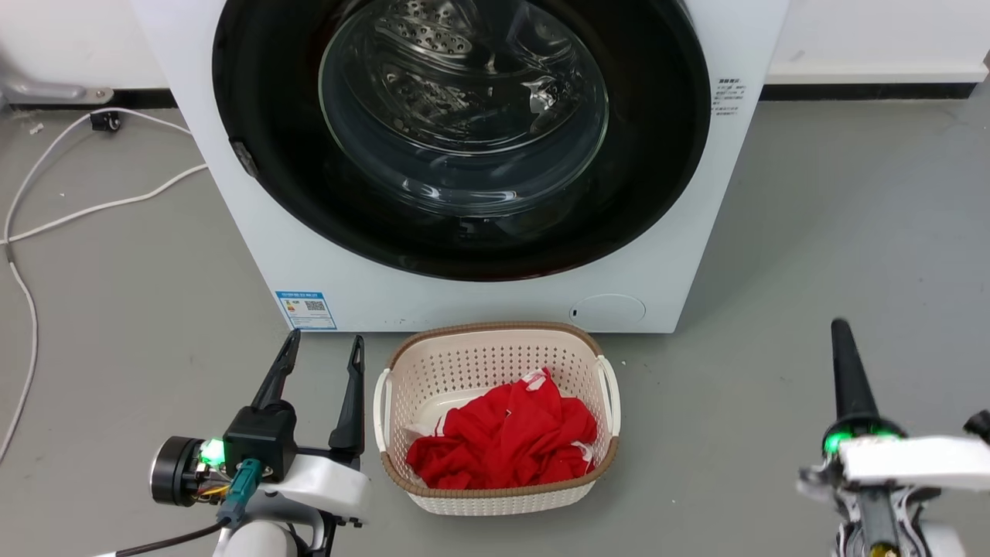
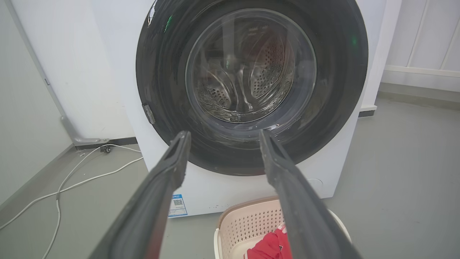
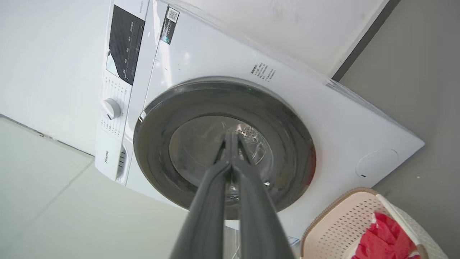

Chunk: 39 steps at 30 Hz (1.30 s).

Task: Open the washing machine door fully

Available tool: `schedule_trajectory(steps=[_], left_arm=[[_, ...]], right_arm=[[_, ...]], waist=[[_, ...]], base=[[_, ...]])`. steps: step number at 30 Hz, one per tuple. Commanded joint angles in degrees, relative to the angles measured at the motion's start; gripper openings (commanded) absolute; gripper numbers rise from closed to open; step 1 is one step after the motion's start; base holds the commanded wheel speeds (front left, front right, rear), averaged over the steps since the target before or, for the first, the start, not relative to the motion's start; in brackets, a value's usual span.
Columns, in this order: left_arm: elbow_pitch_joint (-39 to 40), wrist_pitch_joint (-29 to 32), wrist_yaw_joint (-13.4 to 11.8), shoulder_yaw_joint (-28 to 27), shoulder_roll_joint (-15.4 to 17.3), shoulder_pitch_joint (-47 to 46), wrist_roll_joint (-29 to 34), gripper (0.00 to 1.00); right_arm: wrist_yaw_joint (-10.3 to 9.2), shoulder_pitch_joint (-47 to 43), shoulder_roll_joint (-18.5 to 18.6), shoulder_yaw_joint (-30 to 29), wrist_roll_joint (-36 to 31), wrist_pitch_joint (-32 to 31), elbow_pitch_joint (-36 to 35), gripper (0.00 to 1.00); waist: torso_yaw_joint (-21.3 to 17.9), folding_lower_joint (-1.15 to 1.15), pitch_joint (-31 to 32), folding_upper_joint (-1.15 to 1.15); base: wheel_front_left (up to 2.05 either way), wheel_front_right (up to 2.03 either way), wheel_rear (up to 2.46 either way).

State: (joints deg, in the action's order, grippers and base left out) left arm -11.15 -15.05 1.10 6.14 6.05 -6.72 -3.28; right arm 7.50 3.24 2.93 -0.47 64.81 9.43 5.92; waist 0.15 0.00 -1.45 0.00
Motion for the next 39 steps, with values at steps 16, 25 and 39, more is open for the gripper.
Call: schedule_trajectory(steps=[16,25,39], left_arm=[[1.42,-0.17,1.63,-0.17,-0.32,-4.68,0.31,1.00],[2.49,-0.17,2.50,0.22,-0.70,-7.81,0.57,1.00],[4.21,-0.17,3.61,-0.27,-1.32,-10.67,0.16,1.00]], right_arm=[[-0.01,30.16,3.54,-8.03,22.21,-8.53,15.10,0.00],[-0.01,52.13,10.56,-5.65,16.98,-14.41,31.12,0.00],[-0.01,78.73,12.70,2.58,2.28,-27.46,55.87,0.00]], waist=[[1.88,0.00,-6.32,0.00],[3.53,0.00,-11.12,0.00],[5.39,0.00,-16.59,0.00]], base=[[0.00,0.00,0.00],[0.00,0.00,0.00],[0.00,0.00,0.00]])
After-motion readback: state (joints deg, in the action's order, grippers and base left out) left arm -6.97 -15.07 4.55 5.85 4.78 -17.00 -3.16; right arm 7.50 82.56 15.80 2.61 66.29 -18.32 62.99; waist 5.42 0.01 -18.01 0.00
